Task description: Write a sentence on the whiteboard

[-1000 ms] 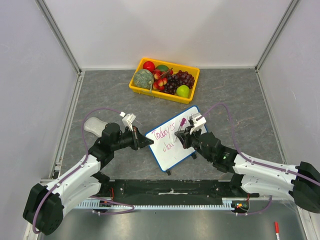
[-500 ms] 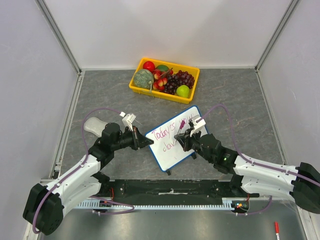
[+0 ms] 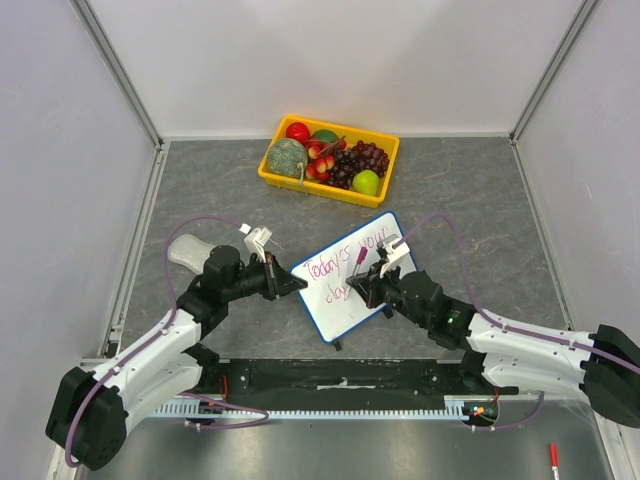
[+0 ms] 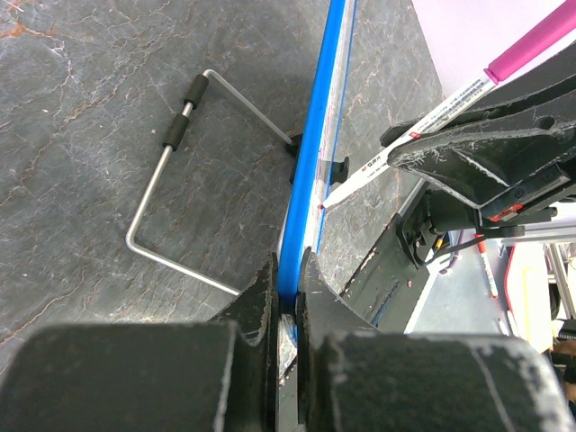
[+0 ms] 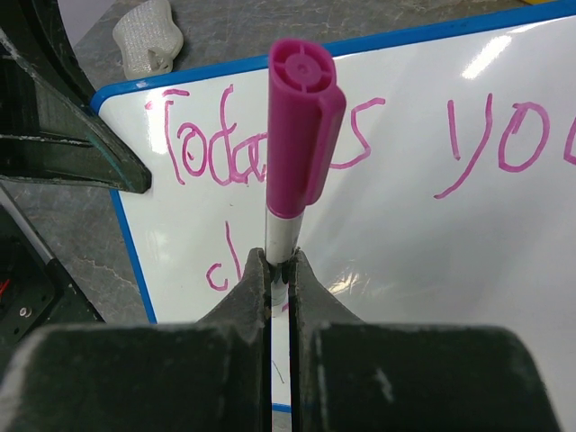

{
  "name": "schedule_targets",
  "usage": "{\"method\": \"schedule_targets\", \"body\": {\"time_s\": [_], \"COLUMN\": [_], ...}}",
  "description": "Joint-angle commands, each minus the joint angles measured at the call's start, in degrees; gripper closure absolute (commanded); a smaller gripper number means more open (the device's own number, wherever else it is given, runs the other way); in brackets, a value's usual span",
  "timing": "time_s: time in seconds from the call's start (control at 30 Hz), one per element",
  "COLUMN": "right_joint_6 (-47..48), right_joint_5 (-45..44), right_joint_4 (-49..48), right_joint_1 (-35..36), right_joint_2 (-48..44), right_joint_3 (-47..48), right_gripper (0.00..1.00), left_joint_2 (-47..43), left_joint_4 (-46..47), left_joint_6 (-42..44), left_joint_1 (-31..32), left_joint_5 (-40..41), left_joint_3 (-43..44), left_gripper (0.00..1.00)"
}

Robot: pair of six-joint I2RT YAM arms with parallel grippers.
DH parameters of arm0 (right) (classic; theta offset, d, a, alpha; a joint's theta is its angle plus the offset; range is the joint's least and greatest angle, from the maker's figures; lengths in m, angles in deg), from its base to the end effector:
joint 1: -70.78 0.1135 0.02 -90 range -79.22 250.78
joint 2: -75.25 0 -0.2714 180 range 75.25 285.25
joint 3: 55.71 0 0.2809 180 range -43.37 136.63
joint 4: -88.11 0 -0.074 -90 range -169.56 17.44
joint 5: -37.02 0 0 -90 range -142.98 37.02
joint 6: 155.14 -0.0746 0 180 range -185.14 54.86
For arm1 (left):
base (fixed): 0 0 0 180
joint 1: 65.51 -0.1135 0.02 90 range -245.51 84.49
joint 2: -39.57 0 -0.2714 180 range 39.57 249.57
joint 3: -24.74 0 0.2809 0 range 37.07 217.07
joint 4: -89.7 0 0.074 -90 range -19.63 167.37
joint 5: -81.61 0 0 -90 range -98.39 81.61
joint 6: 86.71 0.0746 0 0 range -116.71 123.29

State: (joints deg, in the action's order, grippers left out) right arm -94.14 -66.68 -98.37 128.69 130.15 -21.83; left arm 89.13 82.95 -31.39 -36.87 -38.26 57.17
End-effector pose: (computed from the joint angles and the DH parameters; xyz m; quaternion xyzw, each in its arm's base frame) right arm 0.1573 0.2176 0.1980 -0.1253 0.7786 0.3494 0.5059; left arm 0.1921 -0.1473 0.1812 0.0977 0.8161 -0.4605 0.3353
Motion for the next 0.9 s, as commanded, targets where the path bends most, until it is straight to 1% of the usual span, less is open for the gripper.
{"method": "schedule_targets", "body": {"time_s": [0.0,0.2,0.33,0.47,0.57,0.87], "right_joint_6": [-1.42,-3.61,-6.33,-7.30,-7.48,-6.60], "right_joint_5": [1.65,4.02,6.13,6.22,5.79,4.73], "right_joint_4": [-2.46,-3.08,-2.03,1.49,3.77,7.29], "right_joint_1": [-0.17,-0.17,-0.17,-0.17,-0.17,-0.17], "right_joint_2": [0.39,-0.39,-6.80,-13.57,-16.74,-18.95], "right_joint_3": [-1.24,-0.45,0.43,2.71,4.38,7.29], "right_gripper": [1.00,1.00,1.00,1.00,1.00,1.00], "left_joint_2": [1.15,1.06,1.06,1.06,1.06,0.80], "left_joint_4": [-10.68,-10.68,-10.68,-10.68,-10.68,-10.77], "left_joint_6": [8.57,8.57,8.57,8.66,8.66,8.66], "left_joint_1": [0.45,0.62,0.54,0.54,0.62,0.45], "left_joint_5": [6.58,6.58,6.66,6.84,6.84,6.84], "left_joint_3": [-1.46,-1.46,-1.55,-1.55,-1.55,-1.46], "left_gripper": [0.98,0.98,0.98,0.98,0.98,0.98]}}
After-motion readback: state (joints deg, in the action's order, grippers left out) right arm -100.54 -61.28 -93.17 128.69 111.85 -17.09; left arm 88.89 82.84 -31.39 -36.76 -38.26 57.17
